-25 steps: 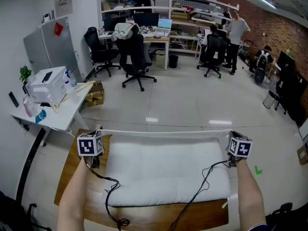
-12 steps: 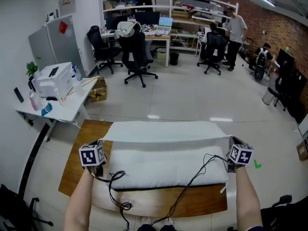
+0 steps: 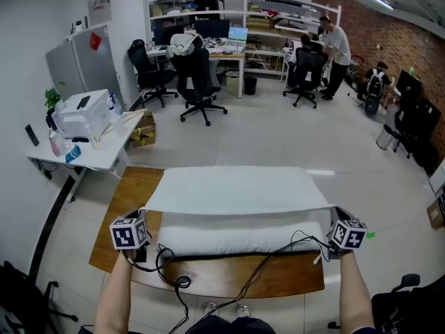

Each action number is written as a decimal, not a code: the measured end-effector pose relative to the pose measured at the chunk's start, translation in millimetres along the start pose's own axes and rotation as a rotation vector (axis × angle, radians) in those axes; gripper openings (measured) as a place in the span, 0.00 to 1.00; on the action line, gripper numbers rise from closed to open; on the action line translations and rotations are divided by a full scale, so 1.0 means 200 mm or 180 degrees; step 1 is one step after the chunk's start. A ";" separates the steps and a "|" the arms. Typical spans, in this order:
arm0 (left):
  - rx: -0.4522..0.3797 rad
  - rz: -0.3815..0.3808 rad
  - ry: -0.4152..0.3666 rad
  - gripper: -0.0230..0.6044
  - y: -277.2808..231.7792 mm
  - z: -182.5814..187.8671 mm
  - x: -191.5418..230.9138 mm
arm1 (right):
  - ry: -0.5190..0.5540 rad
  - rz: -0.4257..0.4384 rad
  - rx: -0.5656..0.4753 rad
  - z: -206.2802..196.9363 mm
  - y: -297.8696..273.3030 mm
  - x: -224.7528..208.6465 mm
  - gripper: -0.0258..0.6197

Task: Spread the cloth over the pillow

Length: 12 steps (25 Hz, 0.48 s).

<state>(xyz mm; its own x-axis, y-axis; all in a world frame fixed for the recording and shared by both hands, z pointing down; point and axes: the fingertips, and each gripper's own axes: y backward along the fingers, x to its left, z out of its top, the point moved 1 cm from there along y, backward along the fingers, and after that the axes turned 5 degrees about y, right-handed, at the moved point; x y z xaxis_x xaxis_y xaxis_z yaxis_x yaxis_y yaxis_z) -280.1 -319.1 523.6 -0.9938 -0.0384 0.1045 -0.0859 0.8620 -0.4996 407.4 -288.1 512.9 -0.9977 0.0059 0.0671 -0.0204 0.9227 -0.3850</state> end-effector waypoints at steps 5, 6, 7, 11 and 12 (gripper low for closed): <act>0.0014 -0.0001 0.0017 0.06 0.10 -0.13 0.00 | 0.0066 0.0041 0.0048 -0.13 0.13 -0.01 0.09; 0.0023 -0.0004 0.0029 0.06 0.12 -0.15 -0.01 | 0.0095 0.0052 0.0070 -0.15 0.14 -0.01 0.09; 0.0037 -0.0010 0.0036 0.06 0.14 -0.17 -0.01 | 0.0107 0.0065 0.0097 -0.17 0.16 0.00 0.09; 0.0112 -0.0014 -0.0033 0.06 0.21 -0.27 -0.01 | 0.0030 0.0072 0.0194 -0.28 0.22 0.00 0.09; 0.0139 -0.0009 -0.0060 0.06 0.22 -0.30 -0.01 | 0.0004 0.0063 0.0216 -0.31 0.22 0.00 0.09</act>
<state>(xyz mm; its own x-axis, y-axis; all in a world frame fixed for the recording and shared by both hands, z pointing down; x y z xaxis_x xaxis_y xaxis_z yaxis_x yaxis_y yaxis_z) -277.5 -250.2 552.5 -0.9946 -0.0508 0.0901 -0.0914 0.8390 -0.5363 411.2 -223.9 553.4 -0.9979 0.0246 0.0601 -0.0049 0.8941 -0.4479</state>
